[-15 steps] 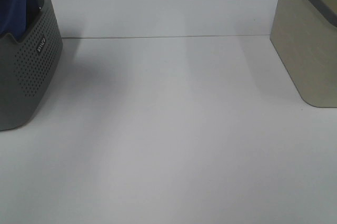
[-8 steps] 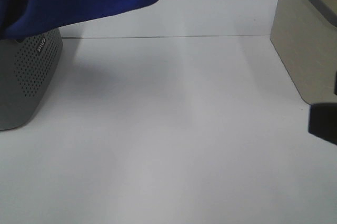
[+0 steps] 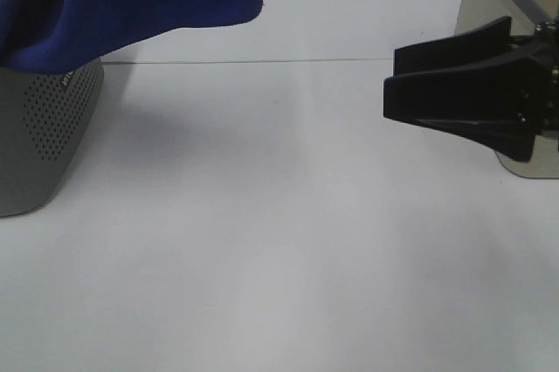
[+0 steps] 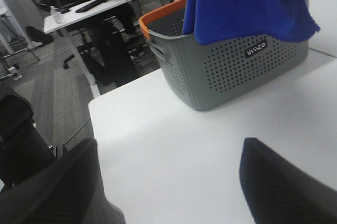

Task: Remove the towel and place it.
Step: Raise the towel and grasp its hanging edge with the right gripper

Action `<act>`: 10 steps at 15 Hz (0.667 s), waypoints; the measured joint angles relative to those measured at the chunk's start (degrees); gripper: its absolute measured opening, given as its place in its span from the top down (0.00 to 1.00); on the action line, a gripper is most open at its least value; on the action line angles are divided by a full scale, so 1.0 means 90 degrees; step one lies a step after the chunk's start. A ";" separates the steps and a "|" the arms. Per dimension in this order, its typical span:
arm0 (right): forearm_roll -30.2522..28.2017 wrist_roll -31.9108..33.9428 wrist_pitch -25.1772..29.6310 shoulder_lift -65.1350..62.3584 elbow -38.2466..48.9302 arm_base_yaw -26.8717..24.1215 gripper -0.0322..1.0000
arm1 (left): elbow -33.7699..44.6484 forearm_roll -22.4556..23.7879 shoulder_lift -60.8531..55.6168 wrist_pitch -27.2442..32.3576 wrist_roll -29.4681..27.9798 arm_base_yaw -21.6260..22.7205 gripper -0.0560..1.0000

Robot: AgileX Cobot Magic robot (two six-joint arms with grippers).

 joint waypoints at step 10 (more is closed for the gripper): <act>0.0013 -0.0796 -0.0013 0.2636 -0.2502 0.1420 0.26 | 0.0000 -0.0013 0.0000 0.0045 0.0216 -0.0929 0.95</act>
